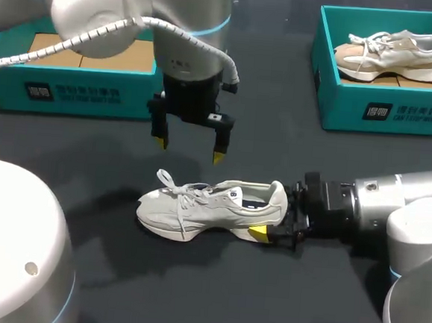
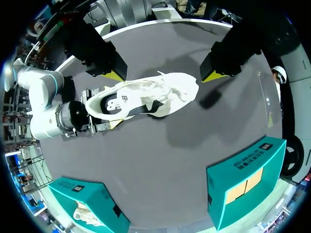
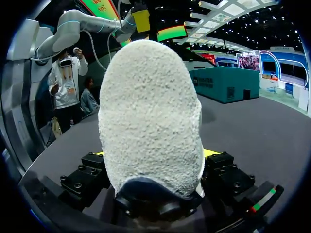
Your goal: Take the shoe out of the shoebox, open the shoe tongue, remove and reinsert the insole, then place the shoe into the shoebox
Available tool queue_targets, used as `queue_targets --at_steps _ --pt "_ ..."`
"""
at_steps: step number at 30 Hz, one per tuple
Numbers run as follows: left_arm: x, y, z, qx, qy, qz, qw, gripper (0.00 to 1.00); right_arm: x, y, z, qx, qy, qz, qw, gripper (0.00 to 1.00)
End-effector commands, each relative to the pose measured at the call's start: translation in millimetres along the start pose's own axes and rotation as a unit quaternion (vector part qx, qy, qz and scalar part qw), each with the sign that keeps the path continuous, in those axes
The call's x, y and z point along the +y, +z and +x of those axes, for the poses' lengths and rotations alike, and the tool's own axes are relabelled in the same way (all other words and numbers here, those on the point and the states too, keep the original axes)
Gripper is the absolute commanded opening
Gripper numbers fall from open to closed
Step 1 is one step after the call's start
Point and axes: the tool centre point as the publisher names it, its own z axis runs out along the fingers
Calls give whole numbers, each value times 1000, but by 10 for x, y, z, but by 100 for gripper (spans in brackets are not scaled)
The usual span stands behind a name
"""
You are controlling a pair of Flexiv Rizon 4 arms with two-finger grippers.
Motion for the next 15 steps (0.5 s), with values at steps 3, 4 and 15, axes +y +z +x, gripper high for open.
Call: queue_targets --at_steps 3,4,15 --pt "-12 -14 58 -11 0 -1 1000 100 0 24 12 0 1 2 1000 0" --pt "-12 -14 58 -11 0 -1 1000 100 0 24 12 0 1 2 1000 0" --pt "158 262 313 -66 -65 -22 995 100 0 24 12 0 1 2 1000 0"
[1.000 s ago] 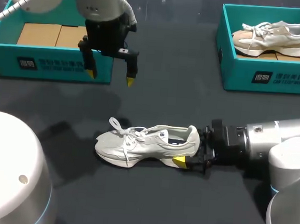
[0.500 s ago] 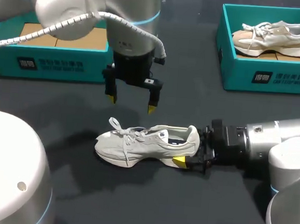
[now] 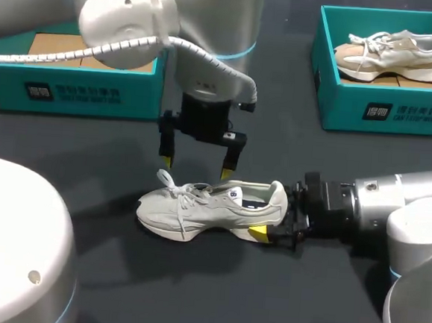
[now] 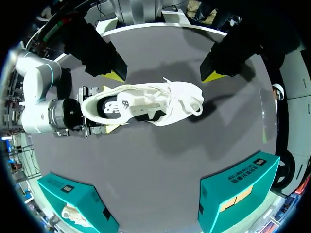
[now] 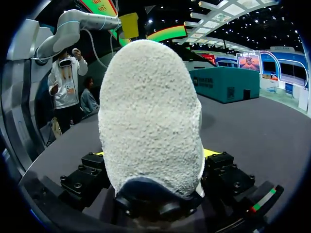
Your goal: Take the shoe out of the shoebox, open the shoe tongue, remove and reinsert the insole, then place the shoe into the shoebox
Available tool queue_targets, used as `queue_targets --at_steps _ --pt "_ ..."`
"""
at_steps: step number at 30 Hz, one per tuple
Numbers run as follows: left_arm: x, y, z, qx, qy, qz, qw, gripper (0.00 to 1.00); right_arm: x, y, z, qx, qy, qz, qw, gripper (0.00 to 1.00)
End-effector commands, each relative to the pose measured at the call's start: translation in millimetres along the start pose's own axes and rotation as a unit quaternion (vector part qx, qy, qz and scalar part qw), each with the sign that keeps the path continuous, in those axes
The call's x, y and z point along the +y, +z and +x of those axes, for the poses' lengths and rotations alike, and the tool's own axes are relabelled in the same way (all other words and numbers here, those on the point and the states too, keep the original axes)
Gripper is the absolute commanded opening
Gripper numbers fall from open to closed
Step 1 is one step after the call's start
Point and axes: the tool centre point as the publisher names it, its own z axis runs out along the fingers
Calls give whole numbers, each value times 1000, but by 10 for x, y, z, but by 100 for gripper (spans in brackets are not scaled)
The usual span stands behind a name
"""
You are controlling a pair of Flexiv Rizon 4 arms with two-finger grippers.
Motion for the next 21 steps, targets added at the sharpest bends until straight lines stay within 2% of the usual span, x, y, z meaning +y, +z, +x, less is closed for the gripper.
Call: queue_targets --at_steps 1,10,16,21 --pt "-58 68 157 -28 -10 1 1000 100 0 24 12 0 1 2 1000 0" --pt "-58 68 157 -28 -10 1 1000 100 0 24 12 0 1 2 1000 0" --pt "-122 361 323 -57 -50 -4 997 100 0 24 12 0 1 2 1000 0" --pt "-197 484 346 -60 -63 -18 996 100 0 24 12 0 1 2 1000 0"
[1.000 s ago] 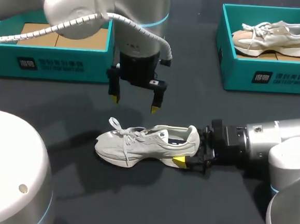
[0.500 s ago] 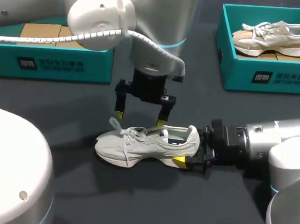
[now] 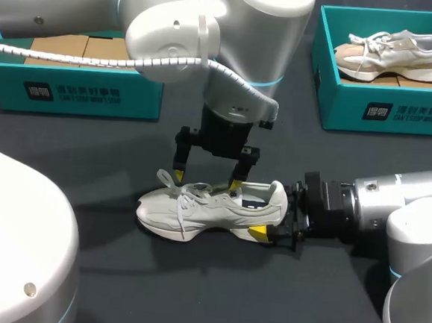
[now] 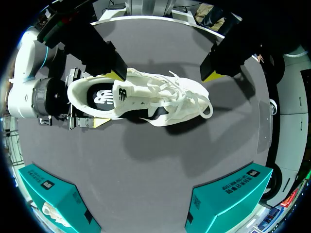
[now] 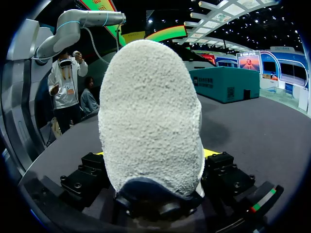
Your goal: Take the shoe out of the shoebox, open the shoe tongue, remove and reinsert the insole, then place the shoe into the shoebox
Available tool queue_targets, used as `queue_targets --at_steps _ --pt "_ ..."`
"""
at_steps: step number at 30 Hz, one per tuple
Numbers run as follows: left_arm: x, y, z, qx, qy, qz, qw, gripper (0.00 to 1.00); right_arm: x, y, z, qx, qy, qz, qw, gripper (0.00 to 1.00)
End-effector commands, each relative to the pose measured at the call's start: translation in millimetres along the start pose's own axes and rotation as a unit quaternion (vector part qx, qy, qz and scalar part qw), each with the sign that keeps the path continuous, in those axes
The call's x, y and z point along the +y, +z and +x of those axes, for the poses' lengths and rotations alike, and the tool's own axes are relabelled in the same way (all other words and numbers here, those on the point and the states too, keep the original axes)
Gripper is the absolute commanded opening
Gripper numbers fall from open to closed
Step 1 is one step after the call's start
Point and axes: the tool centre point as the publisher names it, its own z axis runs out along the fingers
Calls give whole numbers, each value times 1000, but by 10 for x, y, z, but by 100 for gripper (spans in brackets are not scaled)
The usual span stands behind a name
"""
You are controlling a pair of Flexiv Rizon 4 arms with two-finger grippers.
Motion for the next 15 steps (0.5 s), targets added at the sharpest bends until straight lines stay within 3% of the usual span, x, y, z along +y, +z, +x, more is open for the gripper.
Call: queue_targets --at_steps 1,8,15 --pt "-89 120 160 -11 -1 -16 1000 100 -1 24 11 0 1 2 1000 0" --pt "-69 128 221 -2 10 -22 1000 100 -1 24 11 0 1 2 1000 0" --pt "11 217 332 -27 29 -22 999 100 -1 24 11 0 1 2 1000 0"
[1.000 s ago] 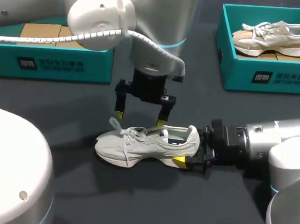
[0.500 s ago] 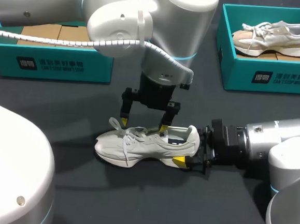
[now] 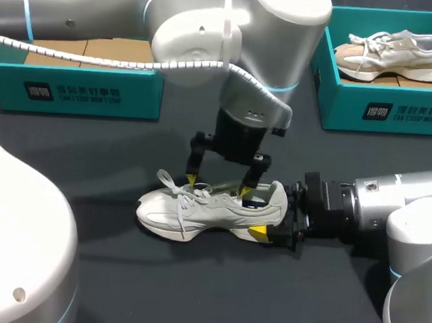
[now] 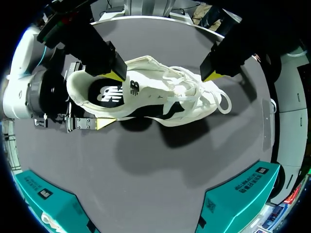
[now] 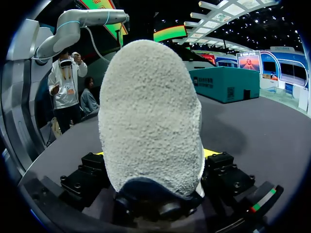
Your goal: Take the shoe out of the shoebox, open the shoe tongue, remove and reinsert the insole, then place the shoe into the shoebox
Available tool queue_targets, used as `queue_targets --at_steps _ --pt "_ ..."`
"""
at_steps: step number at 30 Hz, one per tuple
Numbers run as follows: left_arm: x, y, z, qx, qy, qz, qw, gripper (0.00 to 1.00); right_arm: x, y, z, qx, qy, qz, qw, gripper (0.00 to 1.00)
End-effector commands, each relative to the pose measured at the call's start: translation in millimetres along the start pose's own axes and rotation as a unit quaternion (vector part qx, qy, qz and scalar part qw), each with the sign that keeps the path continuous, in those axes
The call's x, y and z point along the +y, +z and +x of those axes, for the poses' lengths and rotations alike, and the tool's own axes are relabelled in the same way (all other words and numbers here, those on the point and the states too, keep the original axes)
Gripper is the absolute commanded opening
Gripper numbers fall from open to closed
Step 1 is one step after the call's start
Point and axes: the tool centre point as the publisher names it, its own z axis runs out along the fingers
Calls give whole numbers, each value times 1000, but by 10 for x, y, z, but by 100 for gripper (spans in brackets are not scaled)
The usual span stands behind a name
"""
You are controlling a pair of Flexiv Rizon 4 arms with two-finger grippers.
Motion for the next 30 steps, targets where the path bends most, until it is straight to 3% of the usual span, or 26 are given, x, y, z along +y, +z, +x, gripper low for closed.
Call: queue_targets --at_steps 1,16,30 --pt "34 79 127 -17 6 -2 1000 100 -1 24 11 0 1 2 1000 0" --pt "4 295 200 -49 12 -17 999 100 -1 24 11 0 1 2 1000 0" --pt "-4 398 49 -92 10 -36 995 100 -1 24 11 0 1 2 1000 0"
